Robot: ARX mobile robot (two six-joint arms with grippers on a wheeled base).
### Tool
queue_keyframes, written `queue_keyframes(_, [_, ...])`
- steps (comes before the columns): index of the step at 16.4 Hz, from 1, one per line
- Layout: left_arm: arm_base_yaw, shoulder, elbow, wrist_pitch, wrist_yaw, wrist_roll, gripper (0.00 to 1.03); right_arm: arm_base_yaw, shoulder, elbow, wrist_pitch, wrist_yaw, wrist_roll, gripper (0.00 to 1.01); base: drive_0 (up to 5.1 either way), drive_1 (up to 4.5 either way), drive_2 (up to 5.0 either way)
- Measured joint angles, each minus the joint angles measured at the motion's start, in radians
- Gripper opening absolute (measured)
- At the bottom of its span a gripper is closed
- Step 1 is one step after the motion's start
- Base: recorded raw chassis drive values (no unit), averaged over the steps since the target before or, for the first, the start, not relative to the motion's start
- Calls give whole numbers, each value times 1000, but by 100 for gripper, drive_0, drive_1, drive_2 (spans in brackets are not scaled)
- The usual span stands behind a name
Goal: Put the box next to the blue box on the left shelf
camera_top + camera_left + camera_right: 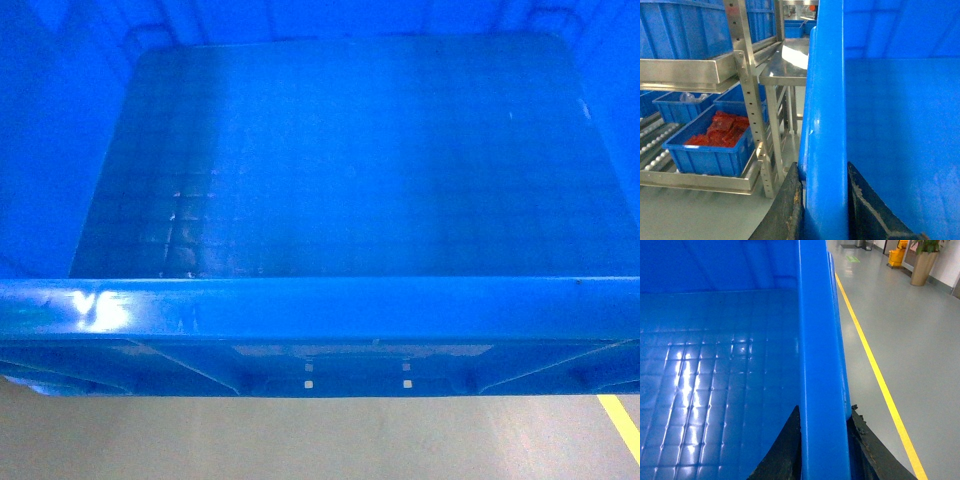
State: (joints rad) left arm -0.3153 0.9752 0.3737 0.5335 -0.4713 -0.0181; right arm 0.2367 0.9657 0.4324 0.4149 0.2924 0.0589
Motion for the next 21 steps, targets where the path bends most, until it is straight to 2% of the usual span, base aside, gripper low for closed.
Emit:
queue_keyframes(6, [0,0,0,0,-1,0,15,0,0,0,2,0,0,17,-1,418,-419])
queue_keyframes(9, [0,5,0,-2,-1,0,15,0,1,0,-2,0,0,17,0,0,0])
queue_keyframes(21, [0,5,0,0,2,0,15,-1,1,0,-2,2,0,17,-481,123,355])
